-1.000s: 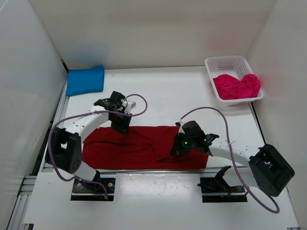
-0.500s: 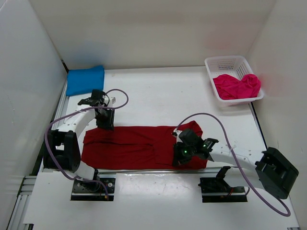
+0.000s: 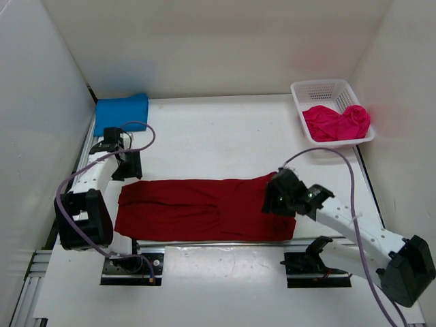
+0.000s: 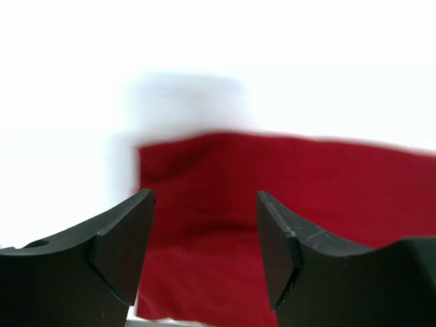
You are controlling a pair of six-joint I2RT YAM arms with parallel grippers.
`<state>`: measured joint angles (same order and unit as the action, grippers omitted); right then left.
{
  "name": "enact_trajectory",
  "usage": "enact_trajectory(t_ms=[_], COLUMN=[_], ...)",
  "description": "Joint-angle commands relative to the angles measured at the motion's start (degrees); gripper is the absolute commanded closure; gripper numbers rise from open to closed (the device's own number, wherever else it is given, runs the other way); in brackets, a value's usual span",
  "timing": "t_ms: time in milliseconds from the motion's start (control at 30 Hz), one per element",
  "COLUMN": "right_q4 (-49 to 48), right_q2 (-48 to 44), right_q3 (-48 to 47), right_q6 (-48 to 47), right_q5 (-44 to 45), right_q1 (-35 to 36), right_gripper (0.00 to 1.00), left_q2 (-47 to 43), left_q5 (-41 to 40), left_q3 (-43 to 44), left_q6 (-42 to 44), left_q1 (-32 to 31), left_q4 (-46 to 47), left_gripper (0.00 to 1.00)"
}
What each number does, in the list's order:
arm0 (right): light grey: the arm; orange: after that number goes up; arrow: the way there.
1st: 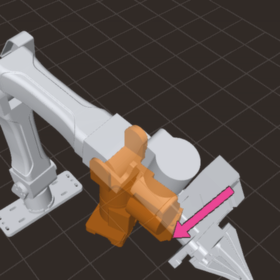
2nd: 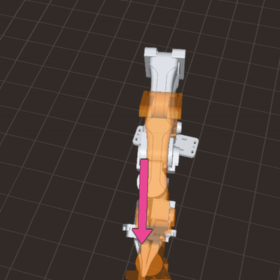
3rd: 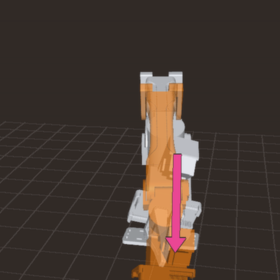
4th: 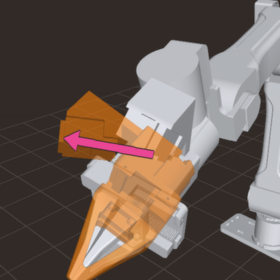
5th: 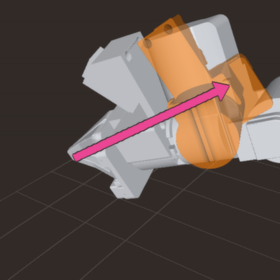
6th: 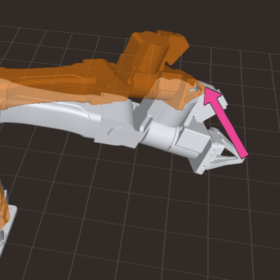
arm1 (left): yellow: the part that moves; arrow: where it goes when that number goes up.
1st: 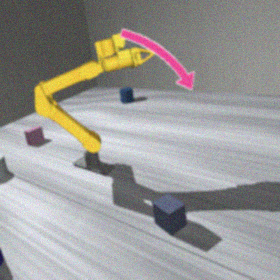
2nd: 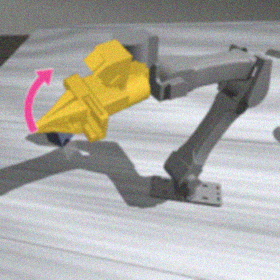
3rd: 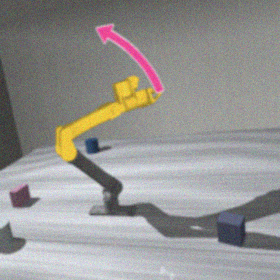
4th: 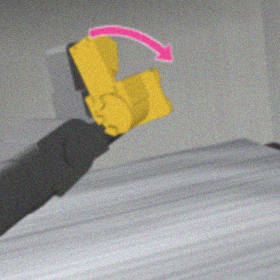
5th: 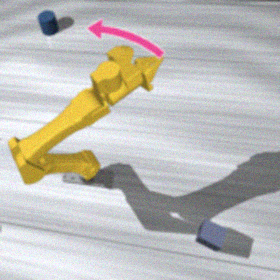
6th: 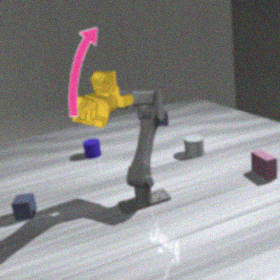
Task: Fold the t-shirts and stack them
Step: Rotate the tshirt 80 degrees
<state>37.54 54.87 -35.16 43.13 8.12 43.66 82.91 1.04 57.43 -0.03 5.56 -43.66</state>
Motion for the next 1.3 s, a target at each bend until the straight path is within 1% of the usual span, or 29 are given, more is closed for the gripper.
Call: enact_trajectory(t_ms=[0,33,67,100,167,200,267,300,467,500,567,633,667,733,767,800,867,900,933,967,1000,1033,1067,1100,1133,1167,1200,1233,1267], right_q4=[4.67,3.87,3.86,3.07,2.45,2.45,1.75,1.05,-0.89,-0.89,-0.89,-0.89,-0.89,-0.89,0.07,0.69,3.57,4.55,5.26,6.39,6.41,6.41,4.32,1.95,-5.73,-10.60,-14.91,-17.82,-18.98], right_q2=[6.53,9.00,11.55,17.23,22.88,27.87,33.51,34.94,43.81,45.22,48.48,50.93,51.82,55.23,56.82,58.49,64.72,67.18,72.34,75.00,80.16,82.65,84.94,88.53,89.44,89.44,90.05,90.58,90.59], right_q3=[-7.89,-10.00,-14.63,-16.85,-20.81,-24.14,-26.18,-27.32,-31.54,-33.21,-34.36,-34.98,-36.02,-39.88,-42.16,-48.19,-56.21,-60.86,-70.65,-76.06,-81.42,-91.48,-96.10,-101.72,-102.56,-102.57,-101.96,-103.43,-105.10], right_q6=[-4.59,-6.20,-7.61,-8.84,-11.66,-12.28,-12.29,-12.29,-11.14,-10.62,-10.62,-9.92,-9.91,-10.43,-11.57,-12.36,-14.56,-15.27,-15.27,-15.97,-15.98,-15.98,-14.06,-13.43,-12.82,-12.29,-11.68,-11.67,-11.67], right_q5=[5.96,4.55,3.23,2.09,0.32,-0.29,-1.87,-3.62,-5.12,-6.18,-8.02,-8.03,-7.07,-7.07,-6.54,-6.54,-5.58,-4.88,-4.87,-4.35,-4.34,-4.34,-4.34,-4.95,-6.52,-8.45,-12.73,-12.78,-12.78], right_q1=[-8.98,-11.55,-14.10,-18.13,-20.80,-22.46,-23.70,-24.49,-25.55,-25.55,-25.55,-25.55,-25.55,-26.08,-26.08,-26.08,-25.39,-25.38,-24.68,-24.15,-24.15,-24.15,-24.15,-24.15,-24.15,-24.15,-24.15,-23.63,-22.92], right_gripper=[0.33,0.32,0.32,0.32,0.30,0.30,0.30,0.30,0.30,0.32,0.41,0.51,0.65,0.81,0.93,0.96,1.00,1.00,1.00,1.00,1.00,1.00,1.00,0.96,0.86,0.74,0.55,0.47,0.41], left_q2=[1.81,2.60,4.26,4.97,6.90,6.91,9.01,9.02,10.43,10.95,10.95,10.95,10.95,10.95,10.95,10.95,10.43,10.43,9.90,9.90,9.20,9.20,9.20,8.67,8.67,8.67,8.67,8.67,8.67], left_q5=[-9.55,-9.56,-9.56,-9.56,-9.04,-9.04,-8.42,-8.42,-6.40,-5.79,-5.26,-5.26,-5.26,-6.04,-6.74,-6.75,-7.28,-6.76,-6.75,-6.23,-6.22,-6.22,-4.48,-3.25,-2.37,-1.40,0.44,1.50,2.73], left_q3=[-1.35,-1.35,-0.22,0.48,2.24,2.25,2.95,2.95,2.95,2.95,2.95,2.43,2.42,2.42,2.42,2.95,2.95,3.47,3.48,3.48,3.48,2.70,2.69,2.08,2.07,1.29,1.28,0.76,0.75], left_q6=[0.03,0.03,0.03,0.03,0.03,0.03,0.03,0.03,0.03,0.03,0.03,0.03,0.03,0.03,0.03,0.03,0.03,0.03,0.03,0.03,0.03,0.03,0.03,0.03,0.03,0.03,0.03,0.03,0.03], left_q1=[1.47,2.43,3.48,4.01,5.33,5.34,5.86,6.39,7.01,7.61,8.23,8.93,8.94,10.25,10.87,12.44,13.77,14.47,15.61,15.62,16.14,16.15,16.15,15.19,14.31,13.34,12.46,10.63,9.83], left_q4=[6.82,6.83,6.83,7.36,7.36,7.36,7.36,7.36,7.36,7.36,7.36,7.36,7.36,7.36,7.36,7.36,7.36,7.36,7.36,7.36,7.36,7.36,7.36,5.79,4.91,4.29,3.76,2.80,2.18], left_gripper=[0.29,0.29,0.29,0.29,0.29,0.29,0.27,0.27,0.27,0.27,0.27,0.27,0.27,0.27,0.27,0.27,0.27,0.27,0.27,0.27,0.27,0.27,0.27,0.27,0.27,0.27,0.27,0.27,0.27])
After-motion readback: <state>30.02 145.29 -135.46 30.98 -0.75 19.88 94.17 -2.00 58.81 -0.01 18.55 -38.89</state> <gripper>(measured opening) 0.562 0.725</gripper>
